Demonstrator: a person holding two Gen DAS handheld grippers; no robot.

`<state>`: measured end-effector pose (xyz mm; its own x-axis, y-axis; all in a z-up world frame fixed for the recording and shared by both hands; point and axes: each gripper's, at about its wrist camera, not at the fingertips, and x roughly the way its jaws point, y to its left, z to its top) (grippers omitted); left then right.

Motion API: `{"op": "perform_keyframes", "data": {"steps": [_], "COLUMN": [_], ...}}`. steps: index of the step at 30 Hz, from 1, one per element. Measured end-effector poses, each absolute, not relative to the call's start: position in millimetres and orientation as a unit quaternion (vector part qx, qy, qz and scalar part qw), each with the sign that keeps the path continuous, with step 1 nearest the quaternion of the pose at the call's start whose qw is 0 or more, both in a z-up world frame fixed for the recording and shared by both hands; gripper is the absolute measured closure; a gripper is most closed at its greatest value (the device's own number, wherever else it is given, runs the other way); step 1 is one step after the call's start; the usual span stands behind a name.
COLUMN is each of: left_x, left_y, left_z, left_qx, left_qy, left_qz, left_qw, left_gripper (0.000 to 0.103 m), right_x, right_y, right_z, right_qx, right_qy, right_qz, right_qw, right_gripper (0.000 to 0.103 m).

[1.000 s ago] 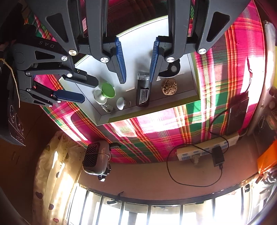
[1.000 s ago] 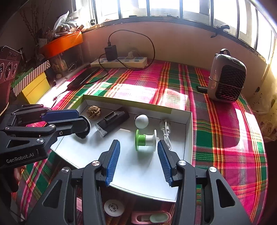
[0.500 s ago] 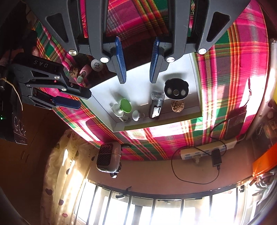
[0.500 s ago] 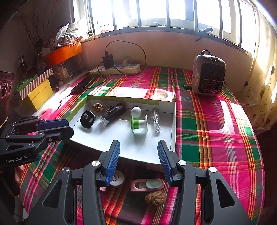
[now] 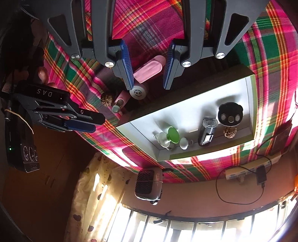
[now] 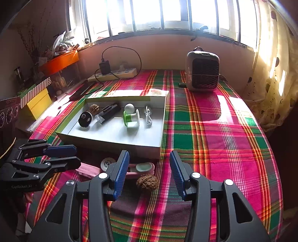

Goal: Organize objects
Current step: 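Move both tools back toward the pink clip and the walnut on the cloth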

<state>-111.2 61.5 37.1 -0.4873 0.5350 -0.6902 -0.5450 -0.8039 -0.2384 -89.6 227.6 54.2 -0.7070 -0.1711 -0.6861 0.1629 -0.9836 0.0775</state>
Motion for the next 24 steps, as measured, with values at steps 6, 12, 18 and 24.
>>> {"op": "perform_keyframes", "data": {"steps": [6,12,18,24], "left_x": [-111.7,-109.8,-109.9,-112.6], "left_y": [72.1,81.0,83.1,84.9], "left_z": [26.8,17.7,14.9,10.8], "left_qx": [-0.404,-0.415,-0.421,-0.429], "left_qy": [0.028,0.044,0.041,0.040], "left_qz": [0.856,0.846,0.846,0.849], "left_qw": [0.323,0.332,0.324,0.306], "left_gripper": [0.072,0.071,0.071,0.071], "right_x": [-80.7,-76.0,-74.9,-75.2], "right_y": [240.8,255.0,260.8,258.2], "right_z": [50.2,47.3,43.4,36.9], "right_qx": [0.373,0.374,0.378,0.386], "right_qy": [-0.020,-0.033,-0.038,-0.042], "right_qz": [-0.924,-0.925,-0.923,-0.919], "right_qw": [0.078,0.065,0.061,0.069], "right_gripper": [0.056,0.056,0.056,0.056]}}
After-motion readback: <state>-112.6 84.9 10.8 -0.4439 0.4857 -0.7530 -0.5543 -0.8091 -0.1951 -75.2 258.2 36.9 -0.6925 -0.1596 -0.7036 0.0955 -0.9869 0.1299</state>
